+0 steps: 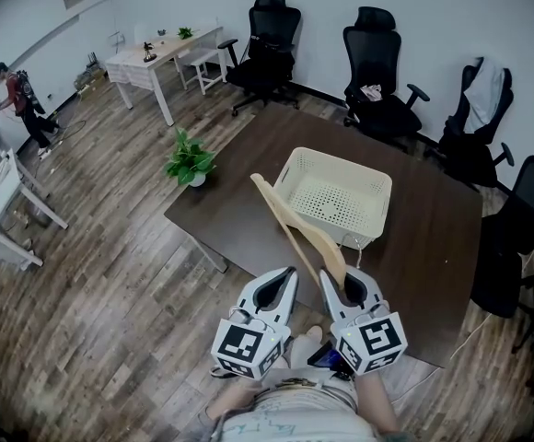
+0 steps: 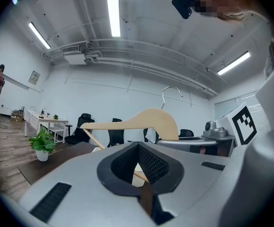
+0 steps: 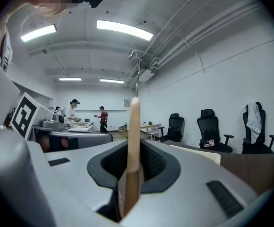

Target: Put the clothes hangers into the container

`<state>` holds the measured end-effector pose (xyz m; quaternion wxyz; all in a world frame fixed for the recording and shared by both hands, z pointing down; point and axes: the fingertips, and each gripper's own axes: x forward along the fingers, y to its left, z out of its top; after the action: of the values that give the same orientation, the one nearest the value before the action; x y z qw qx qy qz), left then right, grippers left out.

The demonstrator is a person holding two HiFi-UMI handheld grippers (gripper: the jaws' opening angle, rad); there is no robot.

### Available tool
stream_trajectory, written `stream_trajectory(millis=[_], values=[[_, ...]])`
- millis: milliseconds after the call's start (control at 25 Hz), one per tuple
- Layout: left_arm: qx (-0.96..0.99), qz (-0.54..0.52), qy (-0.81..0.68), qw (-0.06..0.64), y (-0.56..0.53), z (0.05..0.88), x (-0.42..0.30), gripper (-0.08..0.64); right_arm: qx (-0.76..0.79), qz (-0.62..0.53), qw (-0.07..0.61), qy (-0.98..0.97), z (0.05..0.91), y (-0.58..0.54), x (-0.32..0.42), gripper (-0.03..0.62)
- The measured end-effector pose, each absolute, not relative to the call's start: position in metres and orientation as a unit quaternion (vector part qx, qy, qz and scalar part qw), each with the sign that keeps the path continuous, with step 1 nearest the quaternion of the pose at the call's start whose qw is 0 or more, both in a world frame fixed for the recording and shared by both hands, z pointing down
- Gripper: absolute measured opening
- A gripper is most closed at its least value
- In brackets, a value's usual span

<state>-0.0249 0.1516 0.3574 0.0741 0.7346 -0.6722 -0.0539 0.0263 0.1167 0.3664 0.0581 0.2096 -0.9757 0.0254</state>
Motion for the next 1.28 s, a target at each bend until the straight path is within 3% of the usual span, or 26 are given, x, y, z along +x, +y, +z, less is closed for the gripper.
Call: stream_trajectory(millis=[1280], values=[[0.748, -0.040, -0.656, 0.094, -0.015, 0.362, -0.016, 0.011, 0.230, 0.036, 0.073, -0.970, 0.371, -0.045, 0.043, 0.058]])
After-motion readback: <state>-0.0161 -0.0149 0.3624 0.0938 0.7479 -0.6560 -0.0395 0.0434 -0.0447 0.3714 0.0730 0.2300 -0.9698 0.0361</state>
